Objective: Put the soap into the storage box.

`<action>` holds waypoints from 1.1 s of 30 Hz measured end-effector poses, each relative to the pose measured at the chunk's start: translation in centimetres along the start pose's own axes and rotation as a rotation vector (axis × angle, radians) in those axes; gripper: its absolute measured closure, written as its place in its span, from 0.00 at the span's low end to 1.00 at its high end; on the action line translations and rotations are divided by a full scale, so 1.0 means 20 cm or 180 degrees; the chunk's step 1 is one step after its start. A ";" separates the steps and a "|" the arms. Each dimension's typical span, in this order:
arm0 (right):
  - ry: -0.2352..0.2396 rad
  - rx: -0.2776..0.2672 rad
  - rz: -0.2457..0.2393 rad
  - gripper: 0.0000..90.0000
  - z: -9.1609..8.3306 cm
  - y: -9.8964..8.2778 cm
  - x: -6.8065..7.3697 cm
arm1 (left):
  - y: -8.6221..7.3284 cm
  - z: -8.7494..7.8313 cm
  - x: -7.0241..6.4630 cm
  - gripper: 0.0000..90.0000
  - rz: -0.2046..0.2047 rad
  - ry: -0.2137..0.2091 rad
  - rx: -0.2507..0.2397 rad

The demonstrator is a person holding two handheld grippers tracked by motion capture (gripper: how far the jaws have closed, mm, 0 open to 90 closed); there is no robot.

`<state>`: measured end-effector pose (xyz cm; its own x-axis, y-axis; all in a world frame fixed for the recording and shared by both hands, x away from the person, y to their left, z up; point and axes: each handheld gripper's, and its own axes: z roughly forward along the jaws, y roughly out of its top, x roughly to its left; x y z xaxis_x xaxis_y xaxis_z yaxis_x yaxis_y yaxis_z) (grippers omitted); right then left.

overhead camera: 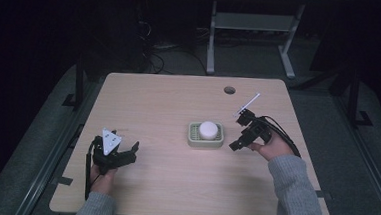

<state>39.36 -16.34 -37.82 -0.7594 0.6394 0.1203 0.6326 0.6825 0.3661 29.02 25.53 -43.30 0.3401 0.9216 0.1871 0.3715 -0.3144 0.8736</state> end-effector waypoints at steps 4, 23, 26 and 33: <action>0.0001 -0.0033 0.0034 0.25 0.00 -0.04 0.00 | 0.00 0.00 0.00 0.16 0.0001 0.0002 -0.0001; -0.0056 -0.0107 0.0180 0.25 -0.03 -0.27 -0.01 | 0.00 0.00 -0.01 0.16 0.0045 0.0002 -0.0007; -0.0052 -0.0117 0.0192 0.25 -0.03 -0.29 -0.01 | 0.00 0.00 -0.01 0.16 0.0049 -0.0002 -0.0005; -0.0060 -0.0167 0.0256 0.25 -0.01 -0.40 0.01 | 0.00 0.00 -0.02 0.16 0.0074 0.0002 -0.0004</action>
<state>34.13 -21.79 -40.64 -0.7031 0.6983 0.1341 0.6823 0.6094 0.4039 28.98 25.18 -43.32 0.3481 0.9142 0.2077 0.3625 -0.3356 0.8695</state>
